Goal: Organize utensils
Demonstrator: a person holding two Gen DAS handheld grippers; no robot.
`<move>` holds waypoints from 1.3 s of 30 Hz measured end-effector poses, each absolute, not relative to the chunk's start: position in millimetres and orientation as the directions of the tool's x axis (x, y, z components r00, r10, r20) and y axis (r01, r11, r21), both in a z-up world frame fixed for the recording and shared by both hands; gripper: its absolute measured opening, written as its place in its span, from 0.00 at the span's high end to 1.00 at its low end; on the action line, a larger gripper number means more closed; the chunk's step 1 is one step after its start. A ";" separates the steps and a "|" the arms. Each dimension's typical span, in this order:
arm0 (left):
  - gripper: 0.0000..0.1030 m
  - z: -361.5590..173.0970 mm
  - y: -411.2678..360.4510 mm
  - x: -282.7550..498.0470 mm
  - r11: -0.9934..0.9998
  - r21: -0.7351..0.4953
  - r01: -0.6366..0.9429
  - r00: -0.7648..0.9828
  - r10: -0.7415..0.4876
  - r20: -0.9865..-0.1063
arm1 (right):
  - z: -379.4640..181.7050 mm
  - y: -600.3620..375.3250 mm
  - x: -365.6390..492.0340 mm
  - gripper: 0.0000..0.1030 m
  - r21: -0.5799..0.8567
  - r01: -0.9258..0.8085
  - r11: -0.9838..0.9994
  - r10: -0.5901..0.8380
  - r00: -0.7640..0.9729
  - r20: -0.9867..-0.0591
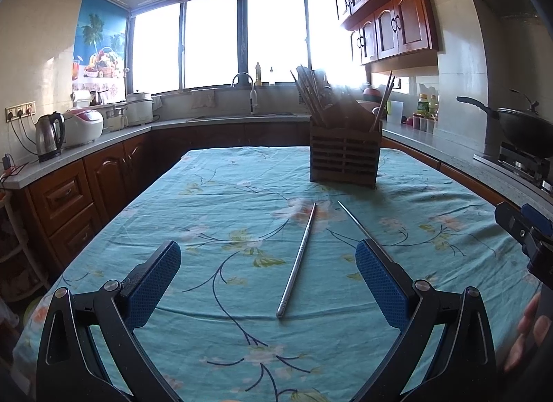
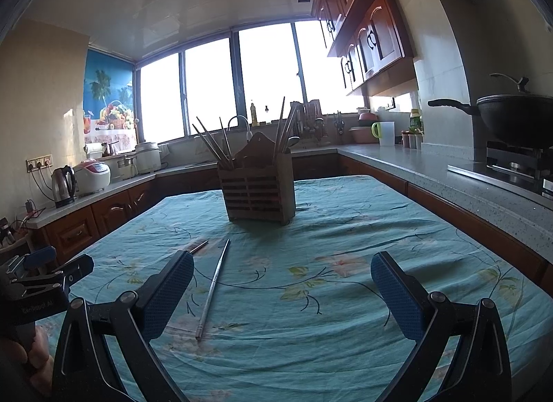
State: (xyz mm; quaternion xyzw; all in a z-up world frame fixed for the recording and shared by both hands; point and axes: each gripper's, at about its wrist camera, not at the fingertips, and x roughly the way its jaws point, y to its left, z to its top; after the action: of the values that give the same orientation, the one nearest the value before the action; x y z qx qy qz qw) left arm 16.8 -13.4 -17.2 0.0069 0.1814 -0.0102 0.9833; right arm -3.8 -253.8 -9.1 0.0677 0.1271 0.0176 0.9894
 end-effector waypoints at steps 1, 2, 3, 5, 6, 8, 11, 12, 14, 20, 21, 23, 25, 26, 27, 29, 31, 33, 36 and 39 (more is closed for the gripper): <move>0.00 -17.4 -13.6 16.9 1.000 0.011 0.024 0.934 -0.018 -0.357 | -8.7 -253.2 -4.2 0.00 0.140 -0.017 0.990 0.052 0.967 -0.249; 0.00 -17.5 -13.6 17.0 1.000 0.010 0.026 0.934 -0.021 -0.358 | -8.2 -253.4 -4.2 0.00 0.142 -0.018 0.990 0.053 0.967 -0.249; 0.00 -17.5 -13.7 17.0 1.000 0.010 0.029 0.933 -0.023 -0.358 | -7.8 -253.5 -3.9 0.00 0.143 -0.017 0.990 0.052 0.967 -0.249; 0.00 -17.9 -14.2 16.9 1.000 0.010 0.030 0.933 -0.024 -0.359 | -7.7 -253.2 -4.2 0.00 0.142 -0.017 0.990 0.052 0.967 -0.250; 0.00 -18.2 -14.5 17.1 0.999 0.010 0.032 0.933 -0.026 -0.360 | -7.4 -252.3 -4.5 0.00 0.142 -0.016 0.990 0.052 0.967 -0.251; 0.00 -18.5 -14.4 17.7 0.999 0.009 0.031 0.931 -0.026 -0.363 | -7.2 -252.5 -4.6 0.00 0.143 -0.017 0.990 0.052 0.967 -0.250; 0.00 -18.2 -14.0 17.5 0.999 0.007 0.032 0.931 -0.027 -0.364 | -7.3 -252.5 -4.6 0.00 0.143 -0.016 0.990 0.052 0.967 -0.250; 0.00 -18.3 -14.2 17.6 0.999 0.007 0.032 0.931 -0.027 -0.365 | -7.4 -252.4 -4.6 0.00 0.143 -0.016 0.990 0.052 0.967 -0.251; 0.00 -18.7 -14.3 17.7 0.999 0.008 0.033 0.930 -0.028 -0.366 | -7.4 -252.7 -4.8 0.00 0.144 -0.016 0.989 0.053 0.966 -0.251; 0.00 -19.6 -13.7 19.2 0.999 0.008 0.040 0.929 -0.034 -0.369 | -7.9 -252.1 -4.8 0.00 0.146 -0.015 0.989 0.052 0.966 -0.254; 0.00 -19.8 -13.8 19.3 0.999 0.008 0.041 0.929 -0.035 -0.370 | -8.3 -251.8 -4.7 0.00 0.147 -0.014 0.989 0.051 0.966 -0.254; 0.00 -20.1 -13.3 19.1 0.999 0.008 0.042 0.929 -0.036 -0.369 | -8.2 -251.9 -4.6 0.00 0.149 -0.013 0.989 0.051 0.966 -0.255; 0.00 -20.1 -13.3 19.0 0.999 0.007 0.044 0.927 -0.038 -0.372 | -7.7 -251.1 -4.5 0.00 0.153 -0.012 0.988 0.052 0.965 -0.255; 0.00 -20.1 -13.4 18.9 0.999 0.005 0.045 0.927 -0.040 -0.373 | -7.8 -252.0 -4.0 0.00 0.152 -0.012 0.988 0.051 0.966 -0.255; 0.00 -20.0 -13.4 18.9 0.999 0.005 0.046 0.927 -0.041 -0.373 | -7.6 -252.1 -3.8 0.00 0.154 -0.012 0.988 0.051 0.966 -0.254; 0.00 -19.9 -14.3 20.2 0.999 0.005 0.048 0.926 -0.042 -0.375 | -7.0 -251.0 -3.5 0.00 0.155 -0.012 0.988 0.052 0.966 -0.254; 0.00 -19.6 -14.6 21.1 0.999 0.003 0.050 0.925 -0.045 -0.377 | -6.8 -250.6 -3.3 0.00 0.154 -0.012 0.988 0.052 0.965 -0.257; 0.00 -18.8 -15.3 21.7 0.999 0.003 0.052 0.924 -0.047 -0.378 | -6.3 -251.6 -2.2 0.00 0.156 -0.012 0.988 0.053 0.965 -0.257; 0.00 -18.2 -16.3 22.0 0.998 0.001 0.061 0.923 -0.056 -0.380 | -5.8 -252.1 -1.6 0.00 0.159 -0.010 0.987 0.052 0.964 -0.260; 0.00 -17.8 -17.5 22.7 0.998 0.001 0.068 0.922 -0.063 -0.383 | -4.6 -252.0 -1.0 0.00 0.167 -0.010 0.986 0.054 0.964 -0.262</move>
State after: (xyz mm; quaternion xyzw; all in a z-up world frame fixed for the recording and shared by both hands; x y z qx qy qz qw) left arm 22.7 -17.5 -17.8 0.0071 0.1951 -0.0333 0.9802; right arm -1.0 -252.0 -4.6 0.0822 0.1340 0.0160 0.9874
